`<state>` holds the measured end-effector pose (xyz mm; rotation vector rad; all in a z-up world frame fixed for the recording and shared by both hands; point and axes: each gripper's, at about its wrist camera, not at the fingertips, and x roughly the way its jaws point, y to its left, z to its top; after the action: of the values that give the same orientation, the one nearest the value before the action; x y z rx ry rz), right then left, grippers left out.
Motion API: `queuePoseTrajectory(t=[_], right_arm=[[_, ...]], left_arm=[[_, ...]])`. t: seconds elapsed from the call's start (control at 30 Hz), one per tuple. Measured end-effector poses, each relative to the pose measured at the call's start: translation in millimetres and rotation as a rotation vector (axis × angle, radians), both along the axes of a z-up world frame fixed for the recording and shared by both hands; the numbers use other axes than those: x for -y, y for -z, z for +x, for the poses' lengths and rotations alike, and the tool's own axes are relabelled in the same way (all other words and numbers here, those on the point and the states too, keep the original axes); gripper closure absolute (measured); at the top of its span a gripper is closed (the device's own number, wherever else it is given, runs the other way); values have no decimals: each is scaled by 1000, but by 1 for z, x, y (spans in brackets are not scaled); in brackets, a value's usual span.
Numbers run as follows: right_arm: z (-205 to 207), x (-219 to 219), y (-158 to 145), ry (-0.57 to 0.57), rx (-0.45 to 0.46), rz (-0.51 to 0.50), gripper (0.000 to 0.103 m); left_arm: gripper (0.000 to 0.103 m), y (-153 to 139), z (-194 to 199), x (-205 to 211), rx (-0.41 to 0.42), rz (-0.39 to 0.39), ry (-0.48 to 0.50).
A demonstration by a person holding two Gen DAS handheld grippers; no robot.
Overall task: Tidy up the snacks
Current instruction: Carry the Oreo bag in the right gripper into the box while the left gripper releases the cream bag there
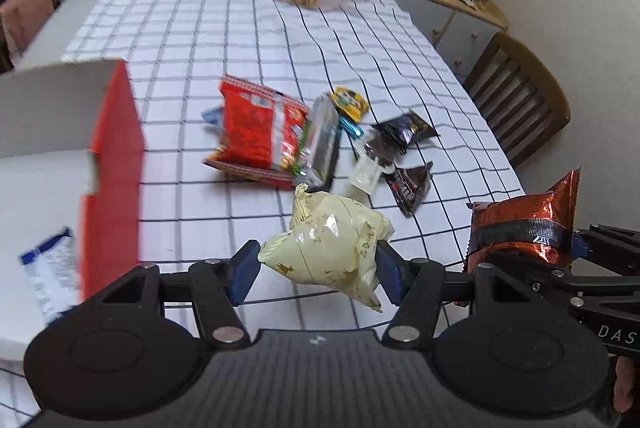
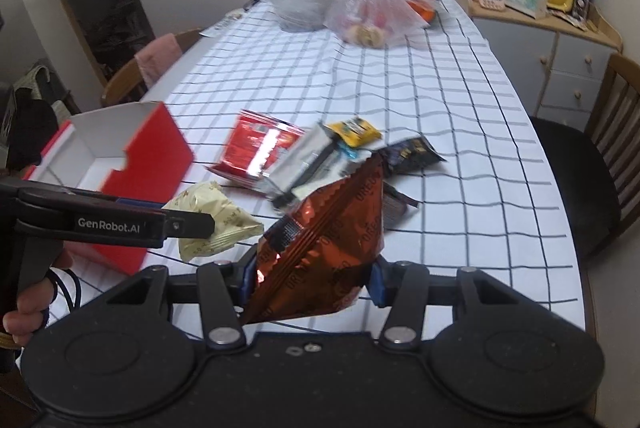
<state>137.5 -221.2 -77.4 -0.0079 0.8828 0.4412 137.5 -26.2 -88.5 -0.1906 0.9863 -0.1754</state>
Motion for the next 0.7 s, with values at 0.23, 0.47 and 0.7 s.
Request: queuePoseTrajectory(t=[0.23,0.47,0.7], right_arm=[[-15,-33,-23,-44,40,21,54],[-20,-74,-38,-90,76,36,54],[-18,-123,-42,-139,101,37,54]], left_arm=[[42,-27,-21,-33,39,22,-22],[42,-46,-36,-71,78,29,-55],[49,-52,-45,-111,90,41,-83]])
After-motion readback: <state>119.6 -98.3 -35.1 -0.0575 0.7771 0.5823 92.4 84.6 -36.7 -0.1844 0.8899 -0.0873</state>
